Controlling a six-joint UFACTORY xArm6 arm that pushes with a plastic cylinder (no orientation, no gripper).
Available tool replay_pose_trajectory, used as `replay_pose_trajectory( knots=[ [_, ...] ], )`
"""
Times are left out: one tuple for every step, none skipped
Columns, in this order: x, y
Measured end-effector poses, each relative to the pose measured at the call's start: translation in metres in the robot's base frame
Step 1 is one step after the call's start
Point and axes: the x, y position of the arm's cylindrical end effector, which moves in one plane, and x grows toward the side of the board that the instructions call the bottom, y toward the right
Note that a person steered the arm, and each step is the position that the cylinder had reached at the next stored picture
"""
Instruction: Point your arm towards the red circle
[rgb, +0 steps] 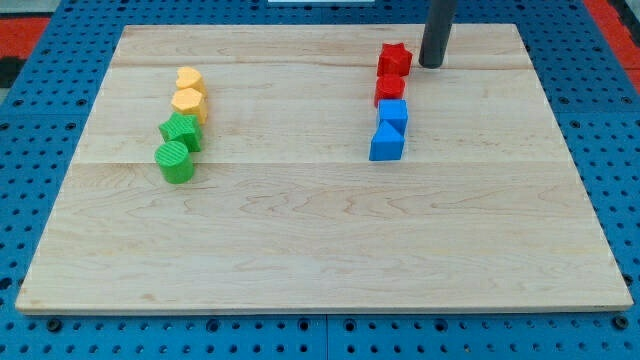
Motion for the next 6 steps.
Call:
replay_pose_trajectory(
  knots=[
    [0.015, 0.01],
    [0.041, 0.01],
    [0.066, 0.01],
    [0.072, -0.003],
    [0.071, -0.031],
    [0.073, -0.065]
  ],
)
